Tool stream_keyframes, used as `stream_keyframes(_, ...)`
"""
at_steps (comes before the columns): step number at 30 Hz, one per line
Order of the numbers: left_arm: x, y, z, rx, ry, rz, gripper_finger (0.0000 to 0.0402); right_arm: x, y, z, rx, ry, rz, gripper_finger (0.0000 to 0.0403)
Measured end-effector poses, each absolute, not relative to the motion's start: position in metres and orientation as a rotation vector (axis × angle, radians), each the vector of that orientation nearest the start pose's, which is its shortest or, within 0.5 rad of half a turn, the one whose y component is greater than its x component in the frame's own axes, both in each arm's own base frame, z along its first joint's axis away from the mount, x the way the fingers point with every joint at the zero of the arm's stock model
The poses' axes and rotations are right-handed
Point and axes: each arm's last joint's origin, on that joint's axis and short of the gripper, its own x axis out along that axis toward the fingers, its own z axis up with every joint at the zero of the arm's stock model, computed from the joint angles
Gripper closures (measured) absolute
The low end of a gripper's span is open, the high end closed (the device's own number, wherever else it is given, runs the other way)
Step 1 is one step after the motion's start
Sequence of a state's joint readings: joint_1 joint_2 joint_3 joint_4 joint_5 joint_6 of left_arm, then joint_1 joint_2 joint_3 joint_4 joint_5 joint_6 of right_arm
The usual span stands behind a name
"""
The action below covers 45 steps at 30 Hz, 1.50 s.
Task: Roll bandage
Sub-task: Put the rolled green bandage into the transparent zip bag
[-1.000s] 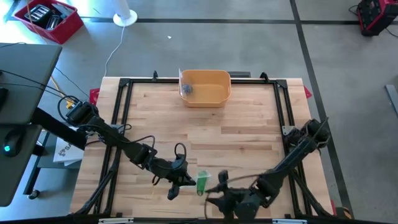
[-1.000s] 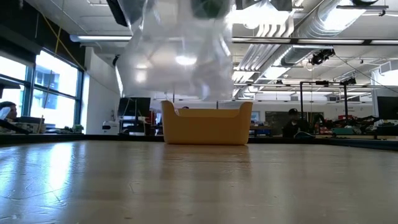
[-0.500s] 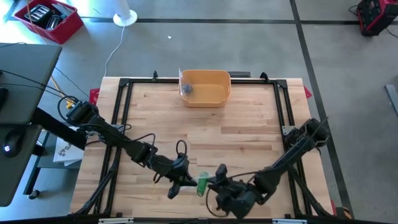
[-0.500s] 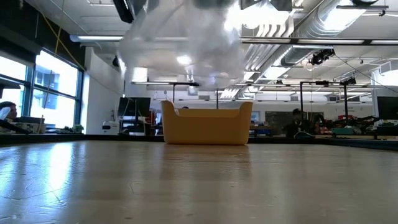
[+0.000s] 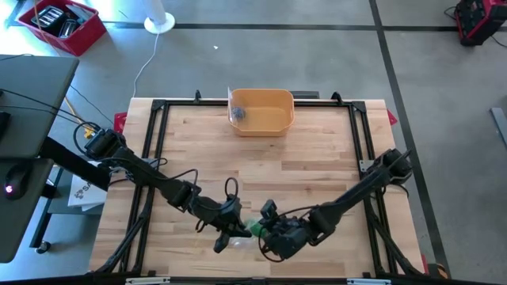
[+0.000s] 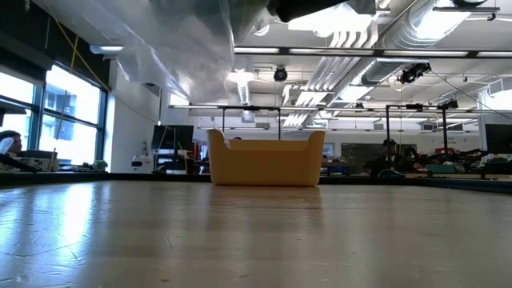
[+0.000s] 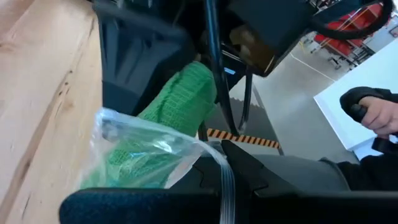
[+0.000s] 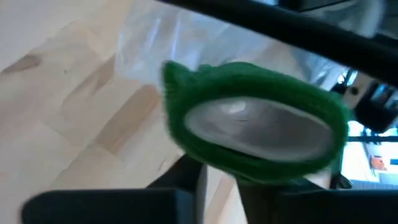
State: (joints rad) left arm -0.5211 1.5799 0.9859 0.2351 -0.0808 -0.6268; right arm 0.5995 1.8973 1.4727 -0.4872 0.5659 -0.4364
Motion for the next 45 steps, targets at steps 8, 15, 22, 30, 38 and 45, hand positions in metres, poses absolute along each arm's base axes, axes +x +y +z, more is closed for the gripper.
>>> stream_keyframes(8, 0.304, -0.170, 0.243, -0.497, 0.492, -0.281, 0.0402, 0.346, 0.227, 0.234, -0.674, 0.735, 0.192, 0.0398)
stream_keyframes(15, 0.301, -0.157, 0.227, -0.506, 0.628, -0.080, 0.0401, 0.330, 0.232, 0.271, -0.419, 0.637, 0.211, 0.0402)
stream_keyframes(22, 0.302, -0.154, 0.227, -0.475, 0.617, -0.057, 0.0401, 0.340, 0.220, 0.274, -0.270, 0.644, 0.212, 0.0402)
stream_keyframes(30, 0.306, -0.150, 0.230, -0.289, 0.562, -0.097, 0.0401, 0.340, 0.220, 0.277, -0.451, 0.583, 0.130, 0.0402)
stream_keyframes(38, 0.304, -0.159, 0.236, 0.040, 0.448, -0.102, 0.0401, 0.337, 0.211, 0.268, -0.451, 0.717, 0.235, 0.0403)
stream_keyframes(45, 0.299, -0.165, 0.238, 0.093, 0.416, -0.016, 0.0401, 0.332, 0.214, 0.270, -0.661, 0.682, 0.091, 0.0403)
